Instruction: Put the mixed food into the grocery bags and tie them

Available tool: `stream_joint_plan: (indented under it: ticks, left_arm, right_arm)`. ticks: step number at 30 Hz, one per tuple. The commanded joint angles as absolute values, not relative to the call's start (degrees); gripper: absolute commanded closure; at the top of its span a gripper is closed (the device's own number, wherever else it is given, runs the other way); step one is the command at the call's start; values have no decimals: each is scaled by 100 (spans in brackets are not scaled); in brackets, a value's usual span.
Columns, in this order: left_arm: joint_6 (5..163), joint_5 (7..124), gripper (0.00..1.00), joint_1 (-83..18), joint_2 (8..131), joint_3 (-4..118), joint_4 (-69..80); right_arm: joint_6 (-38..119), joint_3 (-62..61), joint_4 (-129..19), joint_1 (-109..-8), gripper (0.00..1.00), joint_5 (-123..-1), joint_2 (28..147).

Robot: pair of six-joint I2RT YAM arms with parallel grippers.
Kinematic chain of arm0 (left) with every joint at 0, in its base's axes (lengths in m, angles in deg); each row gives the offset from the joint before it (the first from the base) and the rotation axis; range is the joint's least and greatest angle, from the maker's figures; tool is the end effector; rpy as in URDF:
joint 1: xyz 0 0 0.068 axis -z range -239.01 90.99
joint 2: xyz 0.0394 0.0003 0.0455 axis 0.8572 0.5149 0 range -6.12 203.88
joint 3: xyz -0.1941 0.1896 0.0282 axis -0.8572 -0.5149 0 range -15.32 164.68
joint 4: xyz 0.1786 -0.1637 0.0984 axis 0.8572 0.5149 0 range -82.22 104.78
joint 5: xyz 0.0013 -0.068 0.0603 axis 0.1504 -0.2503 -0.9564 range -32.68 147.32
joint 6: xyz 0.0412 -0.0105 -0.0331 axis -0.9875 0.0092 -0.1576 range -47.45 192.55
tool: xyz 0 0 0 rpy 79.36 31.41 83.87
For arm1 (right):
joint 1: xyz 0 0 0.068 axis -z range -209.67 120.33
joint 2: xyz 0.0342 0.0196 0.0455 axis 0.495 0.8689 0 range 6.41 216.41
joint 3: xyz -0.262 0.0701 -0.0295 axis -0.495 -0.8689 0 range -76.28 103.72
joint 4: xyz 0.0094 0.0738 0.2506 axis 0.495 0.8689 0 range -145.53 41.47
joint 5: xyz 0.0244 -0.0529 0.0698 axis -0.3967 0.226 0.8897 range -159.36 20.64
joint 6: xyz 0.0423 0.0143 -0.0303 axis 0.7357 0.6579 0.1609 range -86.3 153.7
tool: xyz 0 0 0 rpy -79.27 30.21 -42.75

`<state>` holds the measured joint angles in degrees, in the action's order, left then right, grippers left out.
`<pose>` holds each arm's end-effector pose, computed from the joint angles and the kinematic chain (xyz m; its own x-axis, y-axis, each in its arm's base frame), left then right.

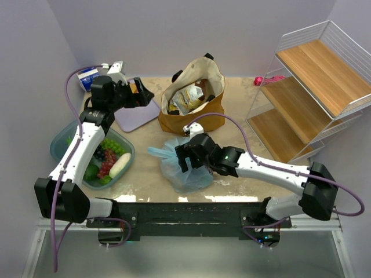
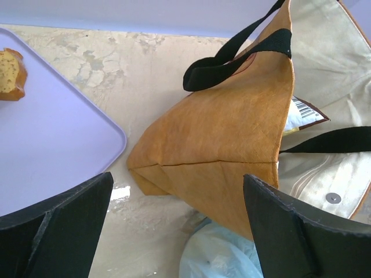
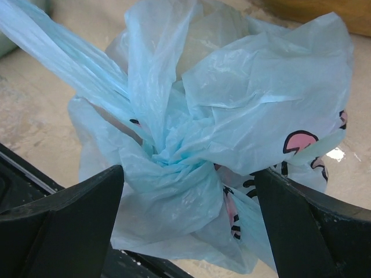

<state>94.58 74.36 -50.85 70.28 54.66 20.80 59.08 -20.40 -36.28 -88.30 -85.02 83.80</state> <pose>0.3054 -0.0543 0.3663 -0.4589 -0.2964 -0.8376 0.2558 0.8588 -0.4439 0.1614 0.2463 0.2664 -0.6138 -0.2139 -0.7599 -0.5009 0.8495 0.1655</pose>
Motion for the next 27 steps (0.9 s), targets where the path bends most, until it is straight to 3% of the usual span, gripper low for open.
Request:
stream_joint_plan:
  ticks: [1,5,7,8,9,12,21,25,27]
  left_arm:
    - [9602,7638,0,-5092,6780,5587,1728]
    - [9787,8105,0,-5040,6797,5622,1360]
    - [9769,8175,0,-4961,6806,5640,1236]
    - [9734,8184,0,-4839,6806,5657,1148]
    - [9647,8150,0,-4776,6814,5684,1130]
    - [9357,7922,0,-4539,6963,5903,1270]
    - [8970,7903,0,-4082,7693,6456,1393]
    - [8820,8096,4,-3985,8141,6572,1508]
    - [8811,8141,9,-3976,8185,6476,1403]
  right_arm:
    - [5865,-1959,-3900,-8882,3,-8992,8639]
    - [5918,-1976,-4014,-8882,16,-9089,8998]
    - [5918,-1994,-4076,-8882,35,-9063,9104]
    - [5910,-1977,-4033,-8882,57,-9054,9175]
    - [5944,-1951,-3989,-8882,71,-9011,9167]
    - [5997,-1863,-3734,-8882,100,-8975,8879]
    - [5699,-818,-2249,-8882,100,-8545,6760]
    - [5348,824,-1651,-8882,100,-8675,6713]
    - [5102,1657,-1448,-8882,100,-9296,6898]
